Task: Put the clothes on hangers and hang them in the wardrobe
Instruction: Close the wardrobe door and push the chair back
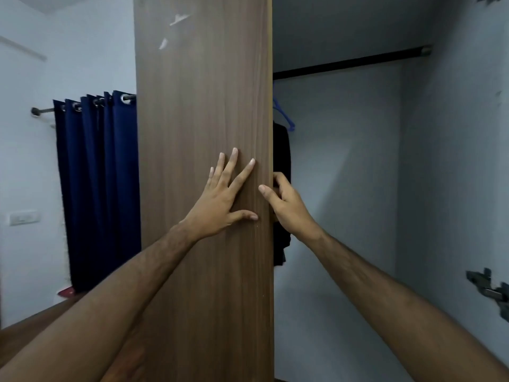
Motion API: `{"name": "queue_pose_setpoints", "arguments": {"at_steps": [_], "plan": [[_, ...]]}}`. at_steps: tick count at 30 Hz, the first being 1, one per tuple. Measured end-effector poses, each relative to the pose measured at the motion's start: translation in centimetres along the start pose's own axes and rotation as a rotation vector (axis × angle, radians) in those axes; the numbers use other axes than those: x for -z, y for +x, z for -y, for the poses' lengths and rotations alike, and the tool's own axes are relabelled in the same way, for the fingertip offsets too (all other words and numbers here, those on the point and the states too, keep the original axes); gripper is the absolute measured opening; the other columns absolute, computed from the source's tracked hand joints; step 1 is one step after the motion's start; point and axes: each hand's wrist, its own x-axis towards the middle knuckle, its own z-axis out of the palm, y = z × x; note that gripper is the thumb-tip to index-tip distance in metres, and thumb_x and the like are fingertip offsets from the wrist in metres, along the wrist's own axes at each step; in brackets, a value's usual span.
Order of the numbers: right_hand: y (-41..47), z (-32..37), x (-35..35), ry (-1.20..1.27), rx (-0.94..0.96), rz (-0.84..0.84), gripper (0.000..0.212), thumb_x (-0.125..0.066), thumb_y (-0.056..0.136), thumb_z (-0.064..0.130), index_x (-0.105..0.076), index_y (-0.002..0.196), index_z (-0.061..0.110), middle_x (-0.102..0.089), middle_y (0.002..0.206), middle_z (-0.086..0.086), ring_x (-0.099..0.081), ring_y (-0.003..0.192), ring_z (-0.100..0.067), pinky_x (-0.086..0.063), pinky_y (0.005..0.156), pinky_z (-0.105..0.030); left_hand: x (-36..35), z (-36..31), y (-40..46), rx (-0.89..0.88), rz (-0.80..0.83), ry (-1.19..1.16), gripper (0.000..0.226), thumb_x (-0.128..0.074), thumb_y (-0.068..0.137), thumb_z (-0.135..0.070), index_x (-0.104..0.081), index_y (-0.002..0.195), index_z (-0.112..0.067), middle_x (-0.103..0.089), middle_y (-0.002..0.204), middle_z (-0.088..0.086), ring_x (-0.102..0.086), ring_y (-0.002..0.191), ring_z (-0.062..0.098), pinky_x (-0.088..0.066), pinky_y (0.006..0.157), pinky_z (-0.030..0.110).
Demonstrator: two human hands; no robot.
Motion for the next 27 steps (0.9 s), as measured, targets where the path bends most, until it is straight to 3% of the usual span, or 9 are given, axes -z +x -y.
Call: {"name": "queue_pose_setpoints", "arguments": {"at_steps": [5, 10, 13, 16, 20, 24, 27], "plan": [[0.8, -1.8, 0.7, -0.012, -0.174, -0.036, 0.026, -0.053, 0.105, 0.037, -0.061, 0.121, 0.018, -0.071, 0.113, 0.002, -0.070, 0.102, -0.011, -0.058, 0.094, -0.044, -4.0, -0.1, 0.3, 0.075, 0.003, 0.069, 0.103, -0.044, 0.084, -0.079, 0.006, 0.160, -0.030, 0.026, 0.164, 0.001, 0.025, 0.151, 0.030, -0.002, 0.120, 0.065], [1.6, -2.8, 0.7, -0.063, -0.322, -0.080, 0.022, -0.051, 0.104, 0.043, -0.061, 0.105, 0.024, -0.070, 0.111, -0.002, -0.069, 0.103, -0.019, -0.058, 0.091, -0.053, -6.4, 0.8, 0.5, 0.108, 0.024, 0.144, 0.106, -0.042, 0.080, -0.080, 0.010, 0.159, -0.030, 0.026, 0.165, 0.003, 0.024, 0.151, 0.032, -0.003, 0.121, 0.064], [1.9, -3.2, 0.5, -0.129, -0.380, -0.099, 0.026, -0.048, 0.104, 0.045, -0.059, 0.110, 0.023, -0.068, 0.115, -0.004, -0.067, 0.106, -0.023, -0.057, 0.093, -0.054, -7.2, 0.9, 0.6, 0.099, 0.013, 0.160, 0.105, -0.035, 0.079, -0.081, 0.007, 0.160, -0.029, 0.021, 0.166, 0.005, 0.019, 0.152, 0.033, -0.007, 0.120, 0.064], [1.9, -3.3, 0.2, -0.225, -0.424, -0.109, 0.029, -0.049, 0.104, 0.039, -0.055, 0.122, 0.017, -0.065, 0.122, -0.008, -0.065, 0.110, -0.026, -0.056, 0.095, -0.054, -7.5, 1.1, 0.4, 0.079, -0.010, 0.162, 0.105, -0.043, 0.080, -0.077, 0.001, 0.161, -0.026, 0.014, 0.167, 0.007, 0.014, 0.153, 0.035, -0.008, 0.120, 0.065], [-1.5, -1.0, 0.1, -0.542, -0.396, -0.063, 0.041, -0.055, 0.098, 0.006, -0.044, 0.137, 0.007, -0.060, 0.129, -0.014, -0.063, 0.112, -0.028, -0.053, 0.092, -0.035, -6.9, -0.2, -0.1, 0.108, 0.006, 0.114, 0.106, -0.068, 0.082, -0.057, -0.008, 0.161, -0.022, 0.006, 0.168, 0.011, 0.008, 0.153, 0.039, -0.010, 0.117, 0.064], [-8.4, 4.0, 2.1, -0.862, -0.235, -0.039, 0.052, -0.057, 0.093, 0.006, -0.043, 0.143, 0.007, -0.049, 0.142, -0.011, -0.051, 0.127, -0.023, -0.041, 0.107, -0.032, -6.6, -4.1, -0.5, 0.064, 0.001, -0.034, 0.085, -0.073, 0.085, -0.032, -0.028, 0.156, -0.017, -0.027, 0.162, 0.012, -0.023, 0.150, 0.039, -0.034, 0.106, 0.073], [-14.7, 8.1, 5.5, -1.139, -0.141, -0.039, 0.061, -0.059, 0.088, 0.011, -0.041, 0.146, 0.010, -0.044, 0.148, -0.009, -0.045, 0.134, -0.026, -0.039, 0.113, -0.039, -6.6, -10.9, -0.3, -0.080, -0.014, -0.217, 0.072, -0.063, 0.093, -0.035, -0.031, 0.154, -0.016, -0.036, 0.158, 0.010, -0.037, 0.145, 0.033, -0.037, 0.102, 0.072]]}}
